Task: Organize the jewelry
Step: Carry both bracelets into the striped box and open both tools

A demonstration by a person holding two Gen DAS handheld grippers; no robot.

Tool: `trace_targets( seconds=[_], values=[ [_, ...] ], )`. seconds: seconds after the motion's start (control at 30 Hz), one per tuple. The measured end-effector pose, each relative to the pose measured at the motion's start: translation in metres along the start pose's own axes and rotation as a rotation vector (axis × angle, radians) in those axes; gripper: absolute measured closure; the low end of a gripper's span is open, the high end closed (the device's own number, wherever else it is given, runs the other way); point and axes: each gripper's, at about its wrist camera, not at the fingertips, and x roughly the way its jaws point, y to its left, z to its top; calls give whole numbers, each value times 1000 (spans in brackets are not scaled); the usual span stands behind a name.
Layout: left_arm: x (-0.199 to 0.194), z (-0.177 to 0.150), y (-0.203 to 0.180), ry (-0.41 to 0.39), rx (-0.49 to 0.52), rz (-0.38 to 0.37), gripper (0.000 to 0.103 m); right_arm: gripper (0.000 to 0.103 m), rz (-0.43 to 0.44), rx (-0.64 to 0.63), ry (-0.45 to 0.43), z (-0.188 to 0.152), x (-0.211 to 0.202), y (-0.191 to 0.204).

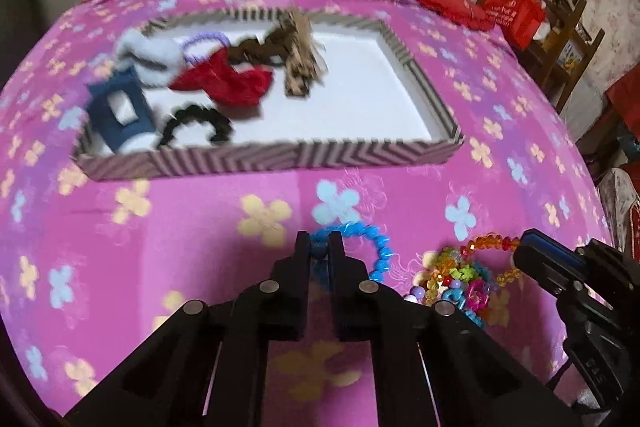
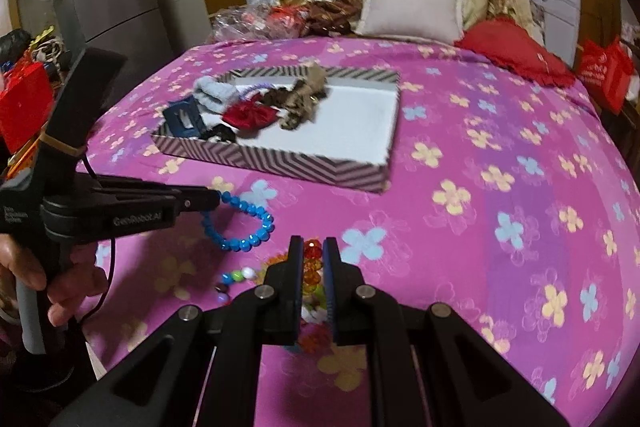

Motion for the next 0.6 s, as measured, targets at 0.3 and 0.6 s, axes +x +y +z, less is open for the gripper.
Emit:
trace_targets(
  seconds=[0.3, 0.6],
  values=[
    [-53, 9, 24, -78, 14, 47, 92, 94, 26, -48, -59, 30, -19, 18],
    [-79, 18, 45, -113, -10, 73, 92, 93, 12, -94, -82, 59, -19, 27]
  ],
)
